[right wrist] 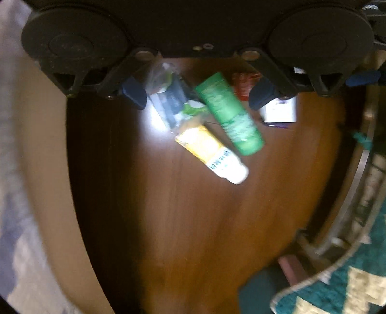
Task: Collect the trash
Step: 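Grasp the white snack box with the left tool while the right tool grasps the plastic wrapper, then carry the snack box and wrapper with both tools over the wastebasket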
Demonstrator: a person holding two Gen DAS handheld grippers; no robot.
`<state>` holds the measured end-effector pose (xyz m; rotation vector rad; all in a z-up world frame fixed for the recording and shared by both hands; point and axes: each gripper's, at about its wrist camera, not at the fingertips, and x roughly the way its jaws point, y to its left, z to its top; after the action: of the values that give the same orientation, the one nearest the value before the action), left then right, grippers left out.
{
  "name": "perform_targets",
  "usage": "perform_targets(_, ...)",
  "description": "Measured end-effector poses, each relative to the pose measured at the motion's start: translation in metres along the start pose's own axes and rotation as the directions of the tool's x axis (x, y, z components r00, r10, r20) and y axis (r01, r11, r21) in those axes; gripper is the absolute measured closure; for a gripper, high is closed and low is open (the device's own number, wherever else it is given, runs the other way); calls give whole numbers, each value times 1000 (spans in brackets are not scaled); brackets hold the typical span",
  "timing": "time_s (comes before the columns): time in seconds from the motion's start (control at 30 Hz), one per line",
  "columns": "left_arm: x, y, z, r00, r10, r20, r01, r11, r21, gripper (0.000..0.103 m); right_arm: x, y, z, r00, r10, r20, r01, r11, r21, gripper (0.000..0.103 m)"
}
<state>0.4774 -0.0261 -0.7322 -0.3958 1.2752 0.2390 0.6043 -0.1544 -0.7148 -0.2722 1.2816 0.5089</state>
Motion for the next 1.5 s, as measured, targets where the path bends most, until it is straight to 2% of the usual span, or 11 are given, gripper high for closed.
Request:
perform_targets(0.17,59,2,-7,999,14,-45,-14,1000,-15,10,44,-14,-7,998,-50,-33,52,998,41,18)
perform_targets(0.4,96,6,-12,997,28,-78,-31,999,-30,10,79,-20,-17,996,-71,-58,71,997,13,27)
perform_targets(0.5,103,3,-12,996,30,-79,-31,999,-16,10,88,-21,-18,996,-67,-65,68,998,16,35)
perform_targets(0.7,113,-2,-13,995,54,-83,-55,998,-13,12,89,-20,-23,994,-93,-58,92,996,-6,66)
perform_targets(0.8,110,-5,-15,994,53,-94,-55,998,-21,38,84,-18,-24,989,-132,-73,131,991,-18,79)
perform_targets(0.83,110,-6,-16,993,50,-106,-53,998,-22,53,81,-18,-26,988,-137,-74,136,991,-18,84)
perform_targets(0.9,107,-6,-16,992,57,-113,-60,998,-23,58,75,-15,-27,987,-142,-73,141,990,-21,91)
perform_targets(1.07,84,-9,-15,995,53,-81,-54,998,-12,62,49,-10,-36,986,-159,-58,158,987,-23,97)
perform_targets(1.23,35,-7,-12,997,48,-60,-49,999,-8,63,-1,1,-36,990,-140,-29,139,990,-30,98)
perform_targets(1.4,-47,1,-5,999,26,-41,-27,999,-27,63,-95,16,-31,997,-71,19,71,997,-23,99)
perform_targets(1.5,-114,1,5,1000,13,-6,-13,1000,-13,63,-159,29,-22,998,-35,56,37,999,-38,99)
